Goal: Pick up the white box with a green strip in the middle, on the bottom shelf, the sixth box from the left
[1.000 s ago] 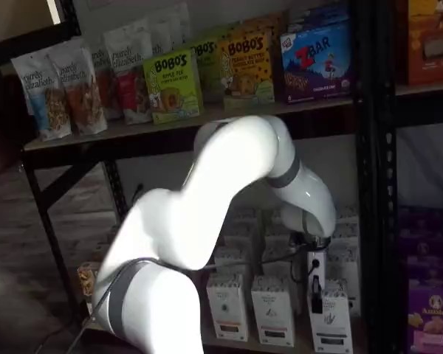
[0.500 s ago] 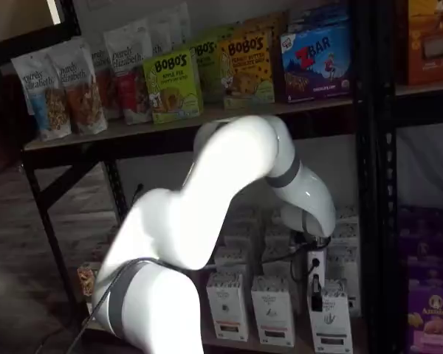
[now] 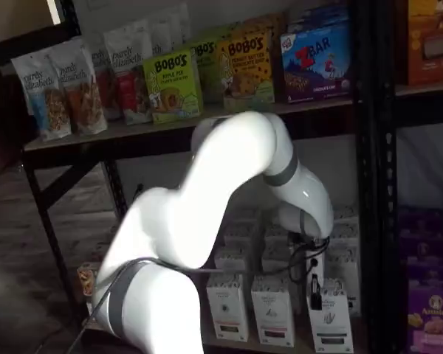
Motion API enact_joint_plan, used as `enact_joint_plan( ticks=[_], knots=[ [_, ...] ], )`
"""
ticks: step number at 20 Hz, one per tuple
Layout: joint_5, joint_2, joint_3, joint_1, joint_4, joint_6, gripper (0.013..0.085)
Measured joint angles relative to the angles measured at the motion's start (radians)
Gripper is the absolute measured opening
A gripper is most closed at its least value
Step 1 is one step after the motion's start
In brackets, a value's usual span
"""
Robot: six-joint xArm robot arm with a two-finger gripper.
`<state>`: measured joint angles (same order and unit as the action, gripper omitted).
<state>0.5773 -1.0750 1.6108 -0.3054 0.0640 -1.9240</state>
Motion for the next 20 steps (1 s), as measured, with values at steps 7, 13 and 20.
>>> enact_joint_plan(
  ticks=[7,13,20],
  knots=[
    [-0.096,0.102,-0.18,0.018,-0.052,0.061,0.053],
    [-0.166,0.228,-0.377,0.031,-0.048,0.069,0.053],
    [-0.236,0.392,-0.608,0.046,-0.203,0.231,0.053]
  ],
)
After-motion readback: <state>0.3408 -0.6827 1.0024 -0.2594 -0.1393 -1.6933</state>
